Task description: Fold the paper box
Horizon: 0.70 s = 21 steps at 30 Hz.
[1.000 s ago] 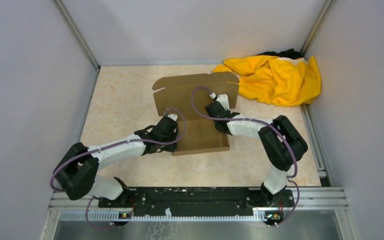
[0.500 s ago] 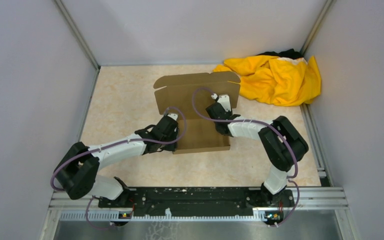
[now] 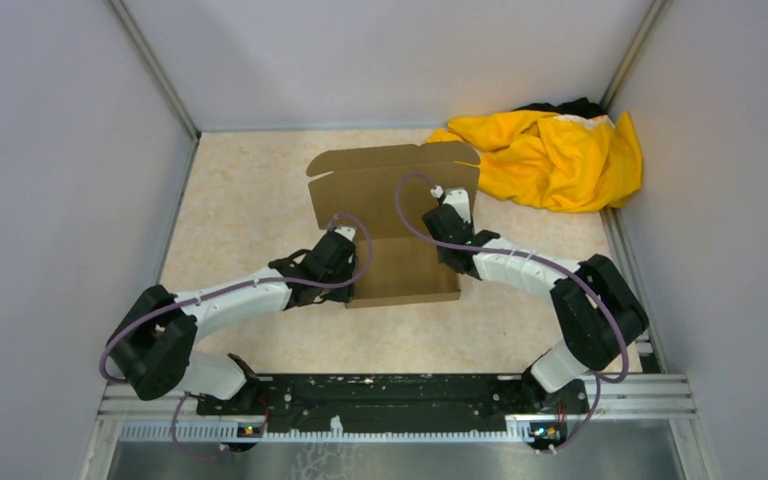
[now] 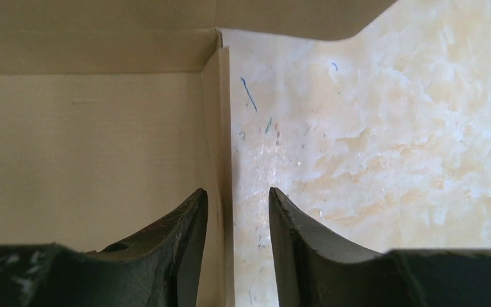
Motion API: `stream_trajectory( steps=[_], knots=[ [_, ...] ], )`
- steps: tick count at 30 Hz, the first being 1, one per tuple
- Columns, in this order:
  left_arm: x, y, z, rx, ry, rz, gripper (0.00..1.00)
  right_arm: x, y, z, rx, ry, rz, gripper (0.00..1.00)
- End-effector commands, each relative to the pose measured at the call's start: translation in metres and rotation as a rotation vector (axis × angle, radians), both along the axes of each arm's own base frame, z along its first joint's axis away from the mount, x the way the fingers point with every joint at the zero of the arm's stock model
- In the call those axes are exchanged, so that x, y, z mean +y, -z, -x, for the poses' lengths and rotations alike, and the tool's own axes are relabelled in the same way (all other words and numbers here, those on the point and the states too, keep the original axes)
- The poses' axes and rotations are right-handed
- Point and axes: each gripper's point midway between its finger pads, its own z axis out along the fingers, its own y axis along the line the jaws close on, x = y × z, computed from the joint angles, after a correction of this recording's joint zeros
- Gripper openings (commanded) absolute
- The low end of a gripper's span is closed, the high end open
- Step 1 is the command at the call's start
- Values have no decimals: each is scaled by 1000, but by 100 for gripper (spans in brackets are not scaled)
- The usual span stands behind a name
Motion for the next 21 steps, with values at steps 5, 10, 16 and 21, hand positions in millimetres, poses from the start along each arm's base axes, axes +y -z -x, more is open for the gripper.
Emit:
stream_trajectory(
  steps=[5, 10, 16, 21],
  knots=[
    [-4, -12, -2, -19, -2, 25, 43, -3, 7, 20, 50, -25, -37, 39],
    [-5, -13, -2, -24, -3, 25, 44, -3, 14, 21, 62, -26, -15, 35],
    [-7, -11, -5, -23, -1, 21, 44, -12, 20, 19, 40, 37, 117, 20],
    [-5, -10, -5, -25, -5, 10, 44, -20, 23, 21, 33, 80, 198, 4]
  ],
)
